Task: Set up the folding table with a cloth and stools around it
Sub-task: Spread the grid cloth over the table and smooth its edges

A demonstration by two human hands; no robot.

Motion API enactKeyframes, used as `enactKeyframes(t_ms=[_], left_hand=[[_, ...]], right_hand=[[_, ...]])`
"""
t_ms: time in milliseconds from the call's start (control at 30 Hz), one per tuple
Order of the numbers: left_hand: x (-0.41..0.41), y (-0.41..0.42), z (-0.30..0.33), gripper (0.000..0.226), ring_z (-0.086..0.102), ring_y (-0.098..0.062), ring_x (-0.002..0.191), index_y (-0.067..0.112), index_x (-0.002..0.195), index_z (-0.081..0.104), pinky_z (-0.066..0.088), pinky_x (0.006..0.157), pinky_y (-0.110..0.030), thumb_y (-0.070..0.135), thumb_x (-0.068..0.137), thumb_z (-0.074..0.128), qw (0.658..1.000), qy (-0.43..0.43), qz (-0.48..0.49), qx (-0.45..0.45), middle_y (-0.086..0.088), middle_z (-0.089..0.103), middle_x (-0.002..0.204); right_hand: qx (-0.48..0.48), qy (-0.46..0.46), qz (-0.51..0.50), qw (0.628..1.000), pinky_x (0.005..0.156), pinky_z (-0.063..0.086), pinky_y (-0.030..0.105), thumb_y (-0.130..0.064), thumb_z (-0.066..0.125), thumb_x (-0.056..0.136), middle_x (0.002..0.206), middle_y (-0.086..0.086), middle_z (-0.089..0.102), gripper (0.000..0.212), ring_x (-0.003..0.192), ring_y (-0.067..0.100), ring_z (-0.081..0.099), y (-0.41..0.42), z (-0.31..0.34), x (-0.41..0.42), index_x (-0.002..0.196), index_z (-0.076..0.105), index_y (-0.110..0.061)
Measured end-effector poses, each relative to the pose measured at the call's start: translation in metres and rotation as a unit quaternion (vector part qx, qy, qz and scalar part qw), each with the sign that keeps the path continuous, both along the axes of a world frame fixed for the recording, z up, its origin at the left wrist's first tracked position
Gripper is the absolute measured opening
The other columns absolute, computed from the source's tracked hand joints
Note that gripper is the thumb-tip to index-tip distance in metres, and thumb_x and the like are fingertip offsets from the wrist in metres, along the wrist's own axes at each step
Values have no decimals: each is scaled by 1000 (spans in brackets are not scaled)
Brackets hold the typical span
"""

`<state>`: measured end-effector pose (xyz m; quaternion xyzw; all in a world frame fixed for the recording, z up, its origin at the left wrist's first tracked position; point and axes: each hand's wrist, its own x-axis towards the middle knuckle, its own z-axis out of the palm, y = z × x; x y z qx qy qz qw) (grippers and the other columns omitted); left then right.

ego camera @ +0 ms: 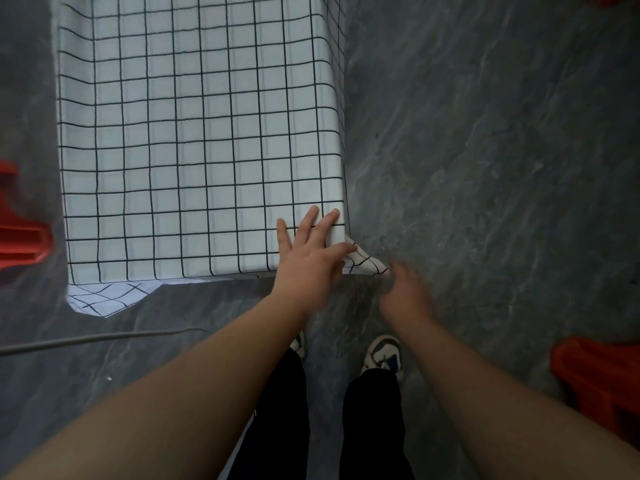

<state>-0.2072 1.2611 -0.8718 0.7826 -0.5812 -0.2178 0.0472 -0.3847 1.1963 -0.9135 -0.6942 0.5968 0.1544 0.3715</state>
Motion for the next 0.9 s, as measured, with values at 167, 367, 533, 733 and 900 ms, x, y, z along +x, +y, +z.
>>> enactKeyframes(t_ms=[167, 367, 533, 733, 900], left_hand=[[-1, -1, 6, 88, -8, -25, 151, 43, 152, 7, -10, 111, -70, 34, 87, 64, 999, -16, -8, 36, 1, 11, 164], [8, 11, 13, 90, -7, -23, 151, 38, 153, 10, -6, 118, -58, 32, 85, 69, 997, 3, 72, 2, -2, 9, 164], [35, 51, 19, 83, 0, -28, 151, 31, 155, 11, 4, 121, -55, 27, 89, 61, 987, -10, 163, 2, -5, 12, 164], [89, 123, 21, 85, -1, -28, 151, 29, 157, 10, 4, 121, -52, 29, 88, 61, 974, -24, 225, 28, -5, 9, 165], [138, 175, 24, 85, -2, -28, 151, 28, 157, 9, 5, 121, -52, 32, 89, 61, 958, -18, 285, 35, -5, 9, 165]], right_hand=[[-24, -83, -9, 996, 113, 29, 39, -4, 55, 82, 153, 9, 36, 68, 139, 29, 35, 9, 40, 19, 147, 38, -14], [-39, -138, 105, 984, 121, 19, 38, -1, 50, 86, 162, 3, 23, 74, 148, 23, 18, 10, 80, 41, 155, 28, -21], [-75, -162, 205, 962, 123, 14, 36, -4, 52, 91, 164, 0, 19, 71, 150, 18, 11, 19, 94, 76, 155, 28, -19], [-100, -188, 284, 935, 124, 8, 33, -3, 53, 89, 163, 3, 22, 71, 152, 21, 12, 57, 105, 139, 155, 29, -17], [-93, -180, 349, 915, 124, 14, 38, -8, 56, 89, 163, 6, 24, 72, 151, 24, 14, 97, 108, 202, 155, 28, -15]])
